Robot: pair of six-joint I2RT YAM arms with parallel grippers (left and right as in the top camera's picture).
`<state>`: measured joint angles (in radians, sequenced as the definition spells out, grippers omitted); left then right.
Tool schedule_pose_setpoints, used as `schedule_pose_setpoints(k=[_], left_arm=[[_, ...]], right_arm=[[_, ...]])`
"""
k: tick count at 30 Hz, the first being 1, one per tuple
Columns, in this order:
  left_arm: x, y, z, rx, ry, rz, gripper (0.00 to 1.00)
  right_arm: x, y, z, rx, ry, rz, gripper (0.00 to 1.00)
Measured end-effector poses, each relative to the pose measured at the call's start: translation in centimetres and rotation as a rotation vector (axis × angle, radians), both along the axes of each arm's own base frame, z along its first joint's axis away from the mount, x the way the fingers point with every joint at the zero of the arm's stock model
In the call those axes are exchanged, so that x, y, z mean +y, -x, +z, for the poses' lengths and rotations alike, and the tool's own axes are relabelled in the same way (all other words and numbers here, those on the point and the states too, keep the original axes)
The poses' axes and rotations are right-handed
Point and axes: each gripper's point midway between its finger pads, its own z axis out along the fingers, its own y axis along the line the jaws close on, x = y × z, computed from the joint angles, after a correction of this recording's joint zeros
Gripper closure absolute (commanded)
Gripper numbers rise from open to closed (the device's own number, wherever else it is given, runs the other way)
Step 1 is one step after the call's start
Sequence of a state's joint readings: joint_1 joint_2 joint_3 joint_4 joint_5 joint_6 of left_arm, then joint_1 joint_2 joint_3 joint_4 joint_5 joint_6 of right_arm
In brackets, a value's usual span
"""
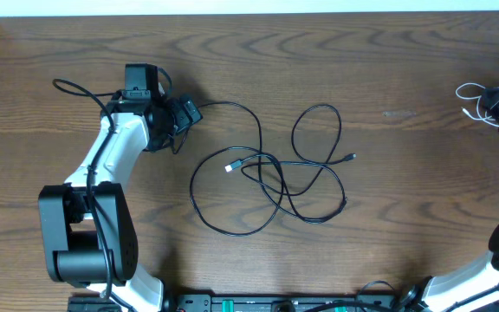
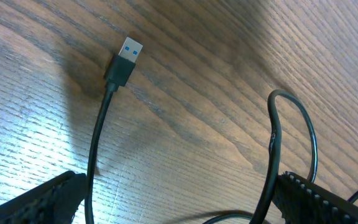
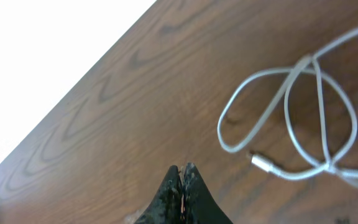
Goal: Untangle cables
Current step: 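Carry the white cable to the far right edge and release it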
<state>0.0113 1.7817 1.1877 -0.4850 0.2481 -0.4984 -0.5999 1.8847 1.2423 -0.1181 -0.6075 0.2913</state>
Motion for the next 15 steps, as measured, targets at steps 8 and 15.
schedule_pose_setpoints(k=[8,15], left_arm=[[0.0,0.2,-0.1,0.009,0.000,0.000,0.00],[0.0,0.2,-0.1,0.010,0.000,0.000,0.00]], right_arm=[[-1.4,-2.5,-4.2,-0.032,0.003,-0.035,0.99],[-3.7,-0.9,-8.9,0.109,-0.013,-0.178,0.99]])
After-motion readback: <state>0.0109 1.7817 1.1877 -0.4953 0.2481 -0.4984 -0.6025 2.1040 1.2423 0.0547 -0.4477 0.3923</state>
